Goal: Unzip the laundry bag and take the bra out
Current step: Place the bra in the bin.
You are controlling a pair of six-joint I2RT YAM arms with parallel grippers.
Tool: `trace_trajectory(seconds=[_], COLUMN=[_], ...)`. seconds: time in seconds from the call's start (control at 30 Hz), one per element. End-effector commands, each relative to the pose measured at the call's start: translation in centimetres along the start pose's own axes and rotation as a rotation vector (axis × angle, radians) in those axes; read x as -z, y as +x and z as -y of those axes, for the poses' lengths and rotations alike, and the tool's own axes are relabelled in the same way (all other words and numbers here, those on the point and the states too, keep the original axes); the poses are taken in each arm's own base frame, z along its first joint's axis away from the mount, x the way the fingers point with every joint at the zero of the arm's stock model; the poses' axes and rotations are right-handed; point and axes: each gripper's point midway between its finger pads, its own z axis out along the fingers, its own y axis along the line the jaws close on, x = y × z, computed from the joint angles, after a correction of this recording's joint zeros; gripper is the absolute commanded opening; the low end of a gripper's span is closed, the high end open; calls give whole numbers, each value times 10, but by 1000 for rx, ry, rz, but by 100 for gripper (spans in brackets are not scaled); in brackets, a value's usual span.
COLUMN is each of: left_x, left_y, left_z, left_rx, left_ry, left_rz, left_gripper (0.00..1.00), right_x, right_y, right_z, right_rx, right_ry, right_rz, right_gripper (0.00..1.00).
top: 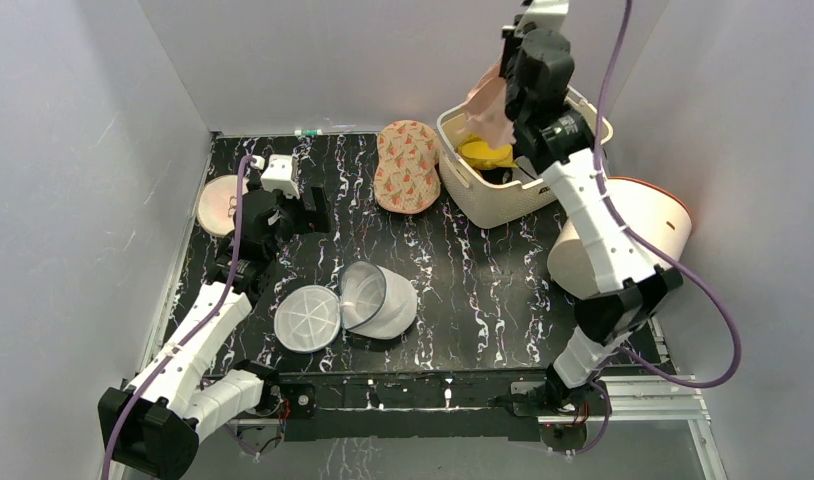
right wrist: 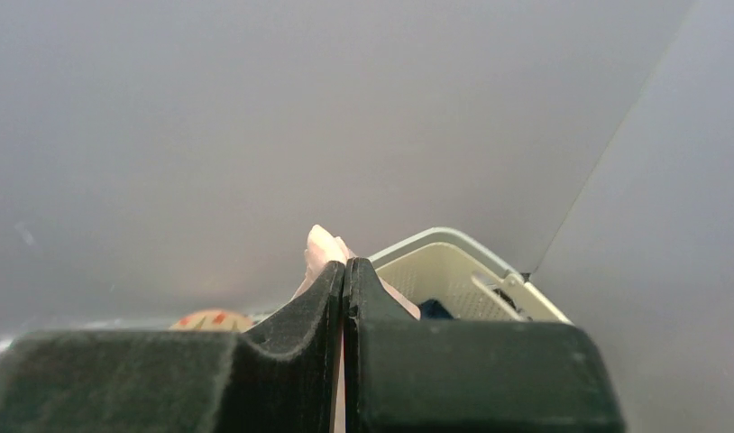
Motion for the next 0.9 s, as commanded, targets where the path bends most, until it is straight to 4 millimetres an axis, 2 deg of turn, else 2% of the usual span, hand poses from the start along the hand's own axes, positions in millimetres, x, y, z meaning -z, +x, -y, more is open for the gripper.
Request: trace_trajectory(seconds=[0.0,0.03,0.1,0.2,0.33,0.43,0.53,0.7,0.77,0.87], left_x=[0,1,1,2,3,4,4,5,5,4], left_y=[-5,-5,-6,-6,-7,-8,-8,-8,-9,-8], left_z=[3,3,3,2,4,5,7,8,9,8], left_rx=[-3,-3,-4,-6,-9,-11,-11,-10,-10,-10], left_ry=[9,9,9,5,10,13,18,23,27,23], left_rz=[17,19,21,22,28,32,33,34,35,32], left_gripper=[98,98,98,98,98,98,98,98,98,98], right_x=[-38,-55,-75,-93,-100,-95,-87,-68,-54,-21], right_y=[-17,3,33,86,157,188,187,153,142,131], right_z=[32,31,28,21,21,17,15,10,-1,-27], right_rx=[-92,-88,-108,-109,-82,-79,-87,-140,-191,-277], right_ry=[12,7,-16,-35,-3,-21,-43,-113,-194,-371], right_rz=[55,19,-37,-135,-284,-372,-401,-360,-354,-356], right_gripper=[0,0,0,0,2,20,41,54,60,67])
